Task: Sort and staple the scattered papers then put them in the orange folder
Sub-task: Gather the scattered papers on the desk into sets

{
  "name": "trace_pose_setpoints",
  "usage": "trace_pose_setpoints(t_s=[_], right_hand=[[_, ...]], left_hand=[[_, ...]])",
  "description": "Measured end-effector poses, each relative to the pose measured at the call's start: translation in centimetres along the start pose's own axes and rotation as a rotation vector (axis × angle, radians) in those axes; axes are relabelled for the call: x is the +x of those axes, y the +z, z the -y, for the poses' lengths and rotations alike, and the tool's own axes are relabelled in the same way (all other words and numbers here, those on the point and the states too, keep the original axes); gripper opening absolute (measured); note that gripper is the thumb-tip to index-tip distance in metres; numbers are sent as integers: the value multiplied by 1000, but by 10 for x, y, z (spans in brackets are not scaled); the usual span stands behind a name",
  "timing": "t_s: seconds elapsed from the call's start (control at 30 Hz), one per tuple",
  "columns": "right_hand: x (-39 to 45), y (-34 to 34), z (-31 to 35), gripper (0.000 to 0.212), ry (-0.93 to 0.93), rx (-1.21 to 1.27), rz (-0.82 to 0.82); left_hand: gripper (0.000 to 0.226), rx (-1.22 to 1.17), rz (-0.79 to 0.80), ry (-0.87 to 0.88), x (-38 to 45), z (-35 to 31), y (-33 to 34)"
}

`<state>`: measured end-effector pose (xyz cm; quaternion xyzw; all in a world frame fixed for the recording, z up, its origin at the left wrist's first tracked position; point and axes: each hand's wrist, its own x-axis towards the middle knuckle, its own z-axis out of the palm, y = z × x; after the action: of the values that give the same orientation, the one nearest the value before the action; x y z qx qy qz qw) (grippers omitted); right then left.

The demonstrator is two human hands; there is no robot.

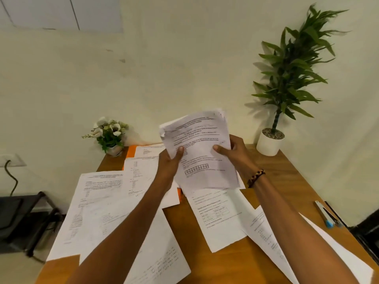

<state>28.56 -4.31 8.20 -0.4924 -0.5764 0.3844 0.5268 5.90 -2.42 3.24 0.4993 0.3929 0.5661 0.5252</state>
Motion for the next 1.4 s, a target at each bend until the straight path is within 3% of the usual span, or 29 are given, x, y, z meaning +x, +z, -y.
trace_pose_setpoints(t_s=[0.27,0.5,0.77,0.93,1.1,1.27,1.4], right_hand=[[-16,16,-24,39,53,97,-54],[-29,22,-46,31,52,52,-176],[-16,7,-48,18,24,-165,-183],[-9,0,-45,26,-30,-399,-74],[-19,2,-57,33,95,-469,17],[-37,2,-78,28,194,-337,212],[-37,4,-82,38,199,-240,164]], left_hand=[[30,126,11,109,-12,10,38],[35,207,26,89,-16,26,39],[31,269,38,130,-5,17,38],[35,283,5,87,2,17,30],[32,327,67,-3,-6,31,18],[36,386,96,-18,-23,54,-5],[42,383,111,-80,-39,67,-25]])
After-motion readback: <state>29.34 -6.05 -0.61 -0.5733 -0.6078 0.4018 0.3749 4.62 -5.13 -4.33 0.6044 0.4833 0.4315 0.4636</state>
